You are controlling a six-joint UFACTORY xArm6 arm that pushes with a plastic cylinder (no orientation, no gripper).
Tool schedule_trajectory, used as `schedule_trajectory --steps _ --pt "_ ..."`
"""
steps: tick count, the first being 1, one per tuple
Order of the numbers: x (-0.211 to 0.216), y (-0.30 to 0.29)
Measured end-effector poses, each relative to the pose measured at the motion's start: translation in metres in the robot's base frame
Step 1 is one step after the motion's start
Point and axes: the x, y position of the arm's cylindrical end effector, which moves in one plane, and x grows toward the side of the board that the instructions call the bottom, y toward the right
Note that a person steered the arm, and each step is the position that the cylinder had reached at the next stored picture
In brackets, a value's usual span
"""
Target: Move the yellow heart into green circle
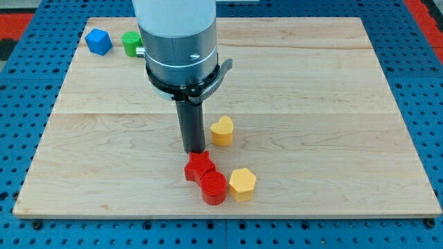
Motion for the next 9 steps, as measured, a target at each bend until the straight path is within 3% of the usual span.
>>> schedule_trajectory --steps 1,2,3,4,5,6,7,8,9 --pt "0.016 0.048" --pt "-0.035 0.053" --pt "-0.086 0.023" --pt "-0.080 -0.019" --pt "-0.035 0.011" --pt "-0.064 -0.060" --pt "-0.122 -0.059" --pt "-0.136 -0.078" --pt "-0.106 -0.076"
